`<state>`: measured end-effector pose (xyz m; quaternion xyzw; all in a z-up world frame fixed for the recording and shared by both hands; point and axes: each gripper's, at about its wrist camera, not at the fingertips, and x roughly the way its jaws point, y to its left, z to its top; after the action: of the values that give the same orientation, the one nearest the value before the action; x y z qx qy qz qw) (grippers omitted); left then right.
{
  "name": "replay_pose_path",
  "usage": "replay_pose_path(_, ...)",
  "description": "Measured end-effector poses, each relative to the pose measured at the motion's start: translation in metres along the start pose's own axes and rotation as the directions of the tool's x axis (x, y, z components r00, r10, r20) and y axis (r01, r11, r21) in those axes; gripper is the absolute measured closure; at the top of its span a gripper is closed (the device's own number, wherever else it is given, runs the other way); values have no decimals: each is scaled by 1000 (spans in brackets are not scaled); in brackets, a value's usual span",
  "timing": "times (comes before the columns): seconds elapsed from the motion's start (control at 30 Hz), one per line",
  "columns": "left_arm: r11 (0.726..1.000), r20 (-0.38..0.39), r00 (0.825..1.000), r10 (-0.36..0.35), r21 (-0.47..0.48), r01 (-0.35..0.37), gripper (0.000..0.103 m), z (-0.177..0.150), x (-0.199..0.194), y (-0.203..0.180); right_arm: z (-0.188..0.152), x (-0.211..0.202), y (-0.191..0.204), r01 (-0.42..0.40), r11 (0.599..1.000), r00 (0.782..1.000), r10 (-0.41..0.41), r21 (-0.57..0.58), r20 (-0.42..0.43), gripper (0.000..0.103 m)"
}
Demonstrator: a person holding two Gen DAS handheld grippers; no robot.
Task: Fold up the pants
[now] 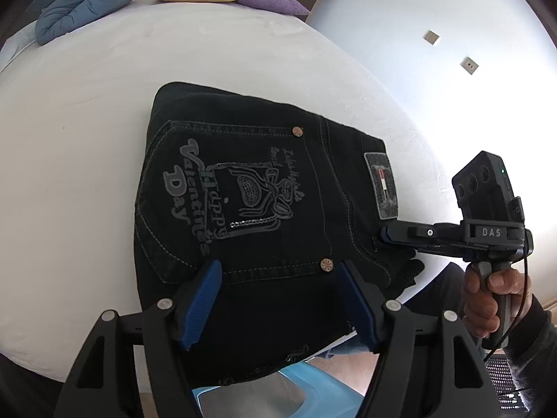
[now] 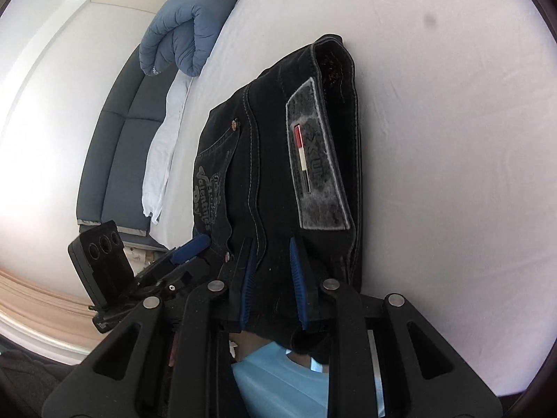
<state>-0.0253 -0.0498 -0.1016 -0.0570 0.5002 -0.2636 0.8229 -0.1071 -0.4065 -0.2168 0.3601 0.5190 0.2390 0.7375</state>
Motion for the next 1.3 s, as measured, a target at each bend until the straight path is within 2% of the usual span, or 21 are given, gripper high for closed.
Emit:
replay_pose_path(0.13,1000,80,997,-18,-11,19,32,47,-18,21,1,-1,2,19,1000,1000,-19,1,-6,84)
replay_pose_path(0.17,999,92,995,-41,-26,43,32,64,-15,30,2,1,2,20,1000,1000,-20,5,-6,84)
replay_pose_path(0.23,994,89,992,-86,-59,91,39,88,-2,45,6,2,3,34,999,999,-34,3,-10,84)
replay_pose_path(0.3,993,39,996,-86,-83,89,75,105,23,59,6,5,9,66,998,998,-66,-22,-9,84)
replay_pose_path(0.4,997,-24,999,-44,-71,42,102,103,51,68,8,5,9,89,995,996,-89,-36,-7,84)
replay_pose_path(0.57,999,-7,999,-33,-27,33,102,64,46,52,7,7,6,81,997,997,-81,-13,5,87)
replay_pose_path(0.63,1000,18,1000,-10,10,10,102,39,37,39,6,7,3,76,997,997,-76,-12,10,87)
replay_pose_path(0.73,1000,51,999,-11,16,10,102,7,24,31,1,2,-4,66,998,998,-66,-14,18,87)
replay_pose_path(0.87,999,92,996,15,39,-19,102,-19,10,24,-6,-5,-6,63,997,997,-62,-40,40,87)
replay_pose_path(0.97,1000,74,997,-5,23,3,98,-25,1,28,-13,-18,1,83,995,995,-80,-56,61,84)
replay_pose_path(1.0,1000,68,998,-7,23,5,96,-26,-5,29,-15,-26,5,86,994,994,-81,-62,78,78)
replay_pose_path(1.03,1000,66,998,-6,24,4,93,-27,-12,30,-17,-36,11,81,994,993,-73,-79,96,54)
replay_pose_path(1.07,1000,75,997,-8,21,6,79,-24,-23,34,-19,-45,13,77,993,991,-67,-85,116,36)
replay_pose_path(1.1,1000,93,996,-12,13,10,54,-21,-31,38,-21,-55,14,80,994,987,-67,-81,148,11)
replay_pose_path(1.17,1000,140,990,14,-13,-12,22,-10,-47,49,-18,-69,12,89,992,978,-71,-86,196,8)
replay_pose_path(1.2,1000,158,987,15,-25,-12,16,-1,-51,56,-14,-72,8,91,993,977,-74,-78,199,8)
replay_pose_path(1.23,999,159,987,5,-36,1,15,8,-50,63,-7,-72,0,97,994,978,-86,-47,190,8)
replay_pose_path(1.3,998,93,996,-5,-65,11,13,25,-35,78,5,-69,-16,100,995,980,-104,29,171,8)
